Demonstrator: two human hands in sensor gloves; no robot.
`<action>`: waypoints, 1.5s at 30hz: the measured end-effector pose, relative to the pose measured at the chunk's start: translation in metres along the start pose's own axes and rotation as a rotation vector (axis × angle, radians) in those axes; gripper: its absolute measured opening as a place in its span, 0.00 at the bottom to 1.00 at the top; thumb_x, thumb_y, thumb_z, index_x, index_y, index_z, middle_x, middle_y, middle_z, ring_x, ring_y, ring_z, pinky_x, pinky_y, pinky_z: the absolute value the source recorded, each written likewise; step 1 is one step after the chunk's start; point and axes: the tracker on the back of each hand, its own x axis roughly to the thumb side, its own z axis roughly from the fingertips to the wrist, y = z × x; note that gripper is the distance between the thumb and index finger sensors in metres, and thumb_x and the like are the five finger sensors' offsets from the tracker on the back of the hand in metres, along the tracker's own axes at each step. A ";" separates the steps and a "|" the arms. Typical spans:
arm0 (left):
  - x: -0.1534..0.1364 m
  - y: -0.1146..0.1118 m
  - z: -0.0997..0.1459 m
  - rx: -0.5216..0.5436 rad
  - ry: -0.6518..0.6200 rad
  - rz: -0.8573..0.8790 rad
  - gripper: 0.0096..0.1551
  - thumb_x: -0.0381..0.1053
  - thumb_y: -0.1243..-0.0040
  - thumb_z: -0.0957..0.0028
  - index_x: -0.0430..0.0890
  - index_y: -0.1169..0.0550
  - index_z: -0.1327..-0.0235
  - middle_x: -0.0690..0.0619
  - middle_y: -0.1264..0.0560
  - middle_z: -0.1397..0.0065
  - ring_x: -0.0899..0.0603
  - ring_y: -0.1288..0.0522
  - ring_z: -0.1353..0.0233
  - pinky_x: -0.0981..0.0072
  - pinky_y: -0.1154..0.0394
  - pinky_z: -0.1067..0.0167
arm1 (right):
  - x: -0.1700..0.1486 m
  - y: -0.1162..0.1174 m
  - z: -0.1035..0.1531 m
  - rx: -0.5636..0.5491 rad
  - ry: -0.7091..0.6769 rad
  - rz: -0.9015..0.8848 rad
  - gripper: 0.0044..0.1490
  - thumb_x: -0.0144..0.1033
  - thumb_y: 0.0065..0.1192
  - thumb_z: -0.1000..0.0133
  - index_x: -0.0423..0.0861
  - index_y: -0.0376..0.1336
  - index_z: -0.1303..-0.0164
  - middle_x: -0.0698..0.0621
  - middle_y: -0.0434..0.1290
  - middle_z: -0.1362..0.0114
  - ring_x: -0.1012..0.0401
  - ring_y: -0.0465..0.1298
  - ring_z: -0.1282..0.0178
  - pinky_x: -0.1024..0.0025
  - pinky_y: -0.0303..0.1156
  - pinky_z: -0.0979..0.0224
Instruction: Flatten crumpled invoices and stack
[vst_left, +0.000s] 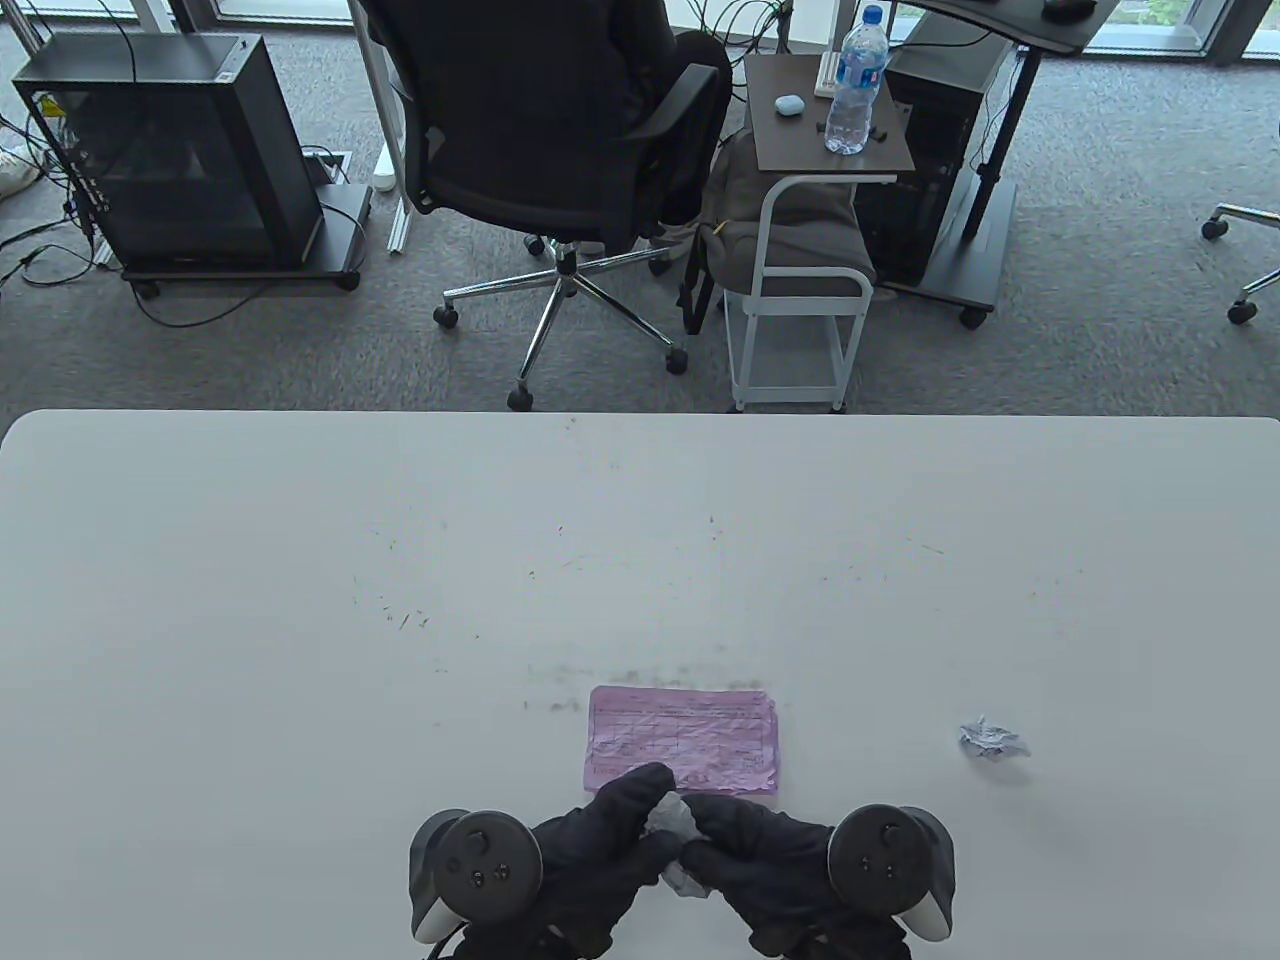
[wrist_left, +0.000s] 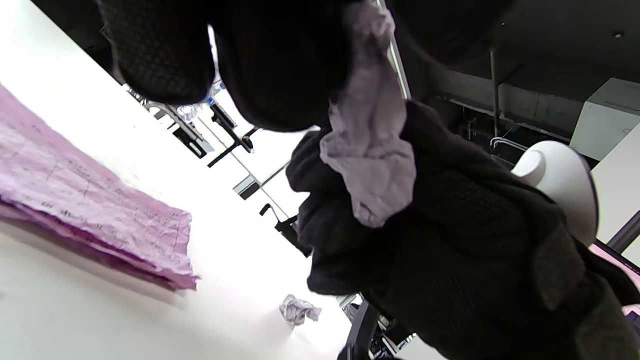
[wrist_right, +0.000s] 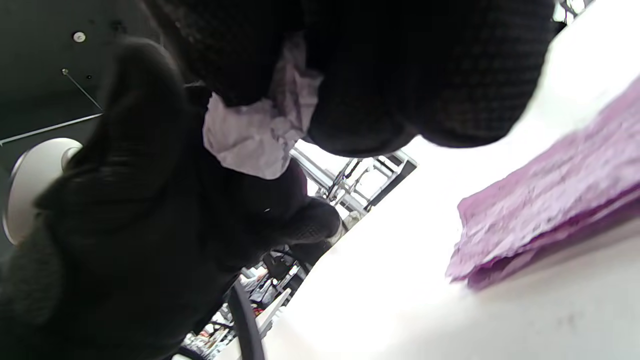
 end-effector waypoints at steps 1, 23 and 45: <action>-0.002 -0.001 -0.001 -0.059 0.000 0.046 0.57 0.64 0.41 0.45 0.37 0.53 0.19 0.36 0.46 0.21 0.28 0.32 0.26 0.35 0.28 0.37 | 0.001 0.000 0.000 -0.024 -0.006 -0.013 0.26 0.37 0.67 0.44 0.42 0.64 0.38 0.42 0.79 0.45 0.56 0.82 0.57 0.66 0.83 0.59; -0.031 -0.013 -0.006 -0.183 0.221 0.273 0.25 0.44 0.43 0.37 0.36 0.27 0.30 0.40 0.21 0.45 0.46 0.15 0.60 0.46 0.18 0.50 | -0.014 -0.028 0.011 -0.330 0.061 -0.157 0.25 0.35 0.63 0.43 0.41 0.63 0.38 0.43 0.80 0.49 0.58 0.82 0.61 0.67 0.83 0.63; 0.019 0.001 0.001 0.187 0.002 -0.154 0.28 0.42 0.39 0.40 0.33 0.29 0.30 0.36 0.24 0.37 0.47 0.14 0.54 0.48 0.17 0.49 | 0.005 -0.008 0.006 -0.307 0.008 -0.084 0.27 0.33 0.62 0.43 0.39 0.60 0.36 0.44 0.78 0.48 0.58 0.82 0.61 0.68 0.83 0.62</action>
